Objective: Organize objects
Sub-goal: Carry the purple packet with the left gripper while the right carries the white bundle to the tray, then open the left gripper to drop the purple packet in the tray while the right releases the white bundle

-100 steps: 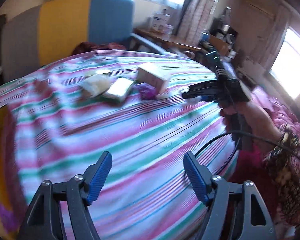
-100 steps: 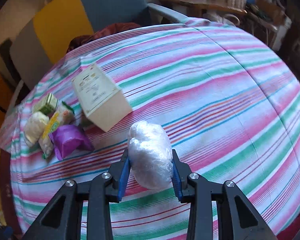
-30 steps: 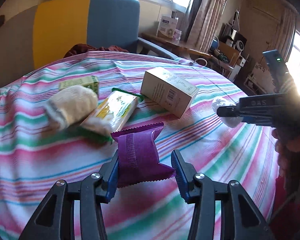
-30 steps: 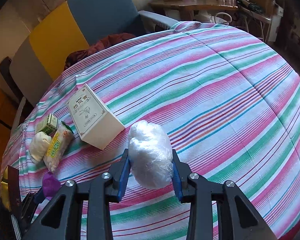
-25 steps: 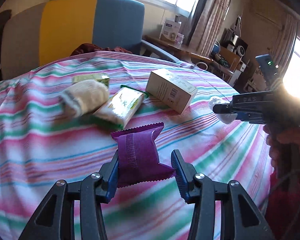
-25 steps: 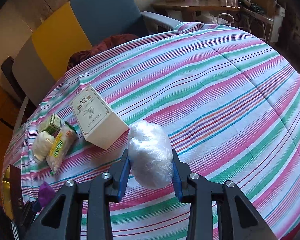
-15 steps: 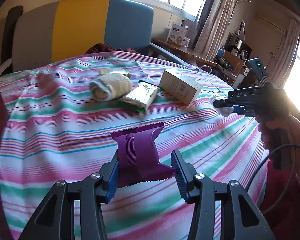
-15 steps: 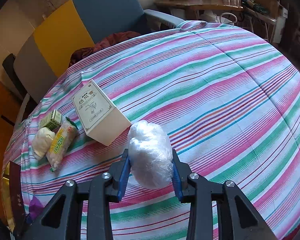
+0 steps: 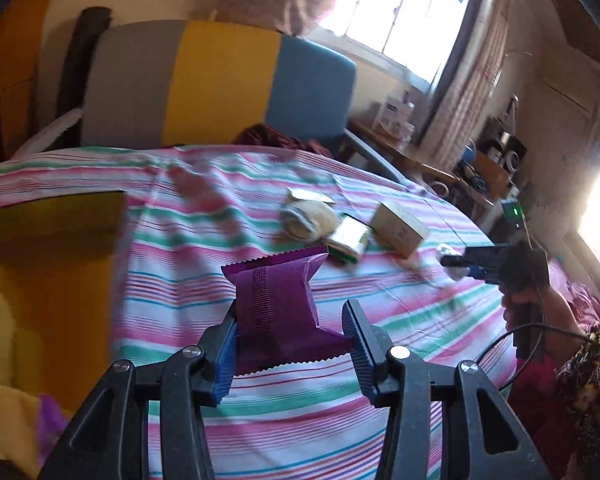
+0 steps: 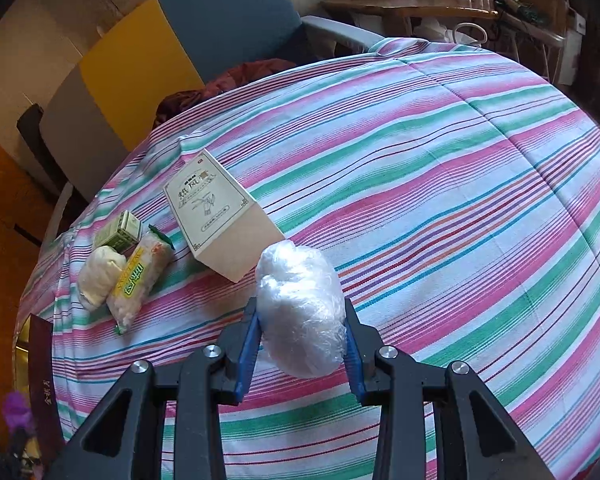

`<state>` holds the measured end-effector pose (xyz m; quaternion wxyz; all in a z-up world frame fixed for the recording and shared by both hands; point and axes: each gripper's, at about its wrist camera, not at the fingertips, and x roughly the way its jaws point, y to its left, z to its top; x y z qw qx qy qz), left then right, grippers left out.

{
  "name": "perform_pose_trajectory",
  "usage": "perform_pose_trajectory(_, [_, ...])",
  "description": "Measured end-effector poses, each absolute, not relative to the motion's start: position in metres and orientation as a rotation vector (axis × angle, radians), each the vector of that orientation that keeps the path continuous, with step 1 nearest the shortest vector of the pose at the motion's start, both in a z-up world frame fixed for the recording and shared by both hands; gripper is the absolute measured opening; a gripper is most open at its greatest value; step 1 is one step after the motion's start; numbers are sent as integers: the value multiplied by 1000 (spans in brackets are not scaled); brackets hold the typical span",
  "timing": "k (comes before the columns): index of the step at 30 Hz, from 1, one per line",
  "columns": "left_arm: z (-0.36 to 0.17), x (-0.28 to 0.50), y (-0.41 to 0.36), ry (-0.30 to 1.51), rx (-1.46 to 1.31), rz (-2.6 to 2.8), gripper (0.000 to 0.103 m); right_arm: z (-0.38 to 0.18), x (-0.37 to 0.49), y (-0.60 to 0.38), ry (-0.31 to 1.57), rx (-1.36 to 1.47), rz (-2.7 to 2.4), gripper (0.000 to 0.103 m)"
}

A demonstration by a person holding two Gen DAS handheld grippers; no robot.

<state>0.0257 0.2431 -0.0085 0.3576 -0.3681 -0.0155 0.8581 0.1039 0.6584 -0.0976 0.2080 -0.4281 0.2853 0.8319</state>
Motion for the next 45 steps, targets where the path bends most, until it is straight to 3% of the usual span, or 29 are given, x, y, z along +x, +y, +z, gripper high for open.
perform_pose_trajectory(16, [6,-32,113,-158,-1039,2435,49,-66,81,598,492,-1155,2571,38])
perform_pose_trajectory(22, [1,-63,77,-173,-1101,2488,49,-53,79,571,618,-1168,2659,38])
perform_pose_trajectory(24, [-3,-75,68,-177,-1126,2501,49,-48,76,552,668,-1177,2700,38])
perform_pose_trajectory(32, [-20,-137,39,-148,-1331,2506,49,-27,58,426,477,-1289,2925,38])
perform_pose_trajectory(45, [-57,-186,7,-242,-1584,2509,53,-28,28,272,422,-1483,3152,38])
